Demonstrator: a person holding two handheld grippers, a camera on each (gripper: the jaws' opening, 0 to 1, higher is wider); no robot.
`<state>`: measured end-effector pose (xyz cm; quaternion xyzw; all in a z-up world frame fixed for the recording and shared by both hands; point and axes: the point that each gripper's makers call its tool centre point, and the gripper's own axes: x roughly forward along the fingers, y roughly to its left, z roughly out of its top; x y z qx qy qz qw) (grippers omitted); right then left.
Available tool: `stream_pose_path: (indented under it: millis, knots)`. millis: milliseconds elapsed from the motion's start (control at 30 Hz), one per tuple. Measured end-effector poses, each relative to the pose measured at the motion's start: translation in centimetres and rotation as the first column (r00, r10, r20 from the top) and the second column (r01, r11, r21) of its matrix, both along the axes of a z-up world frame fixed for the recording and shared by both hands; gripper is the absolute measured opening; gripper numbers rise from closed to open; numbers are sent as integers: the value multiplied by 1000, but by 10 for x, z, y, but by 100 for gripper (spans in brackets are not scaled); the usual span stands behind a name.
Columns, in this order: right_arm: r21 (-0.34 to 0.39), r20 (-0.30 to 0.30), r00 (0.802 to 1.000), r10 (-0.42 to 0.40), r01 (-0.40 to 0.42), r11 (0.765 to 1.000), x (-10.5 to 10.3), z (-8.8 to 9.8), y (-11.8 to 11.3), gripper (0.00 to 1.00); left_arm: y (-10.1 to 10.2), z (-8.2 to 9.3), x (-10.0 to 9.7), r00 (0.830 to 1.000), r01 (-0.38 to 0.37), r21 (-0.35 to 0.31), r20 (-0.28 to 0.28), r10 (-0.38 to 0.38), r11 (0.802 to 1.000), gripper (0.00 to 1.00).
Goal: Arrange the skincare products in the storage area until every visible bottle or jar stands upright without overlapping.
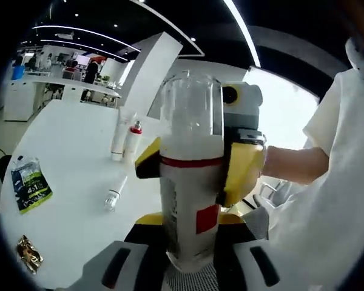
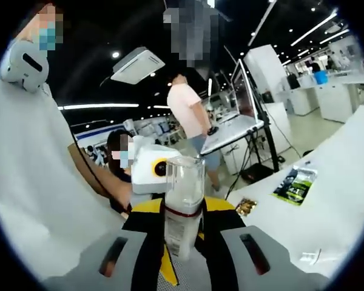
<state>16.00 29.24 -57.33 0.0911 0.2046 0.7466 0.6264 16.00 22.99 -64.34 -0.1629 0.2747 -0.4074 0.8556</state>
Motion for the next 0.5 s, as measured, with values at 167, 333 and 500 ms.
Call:
stream_pose_path:
  millis: [167, 333, 500]
  knots:
    - [-72, 17, 992, -126, 127, 989, 12, -13, 2, 22, 8, -12, 10, 997, -71, 74, -13, 73, 995, 27]
    - [-91, 13, 977, -213, 214, 973, 19, -16, 3, 21, 13, -15, 16, 993, -117, 104, -14, 119, 988, 26]
    - [-108, 15, 962, -274, 274, 956, 24, -20, 6, 21, 20, -19, 21, 986, -164, 139, -8, 167, 977, 26]
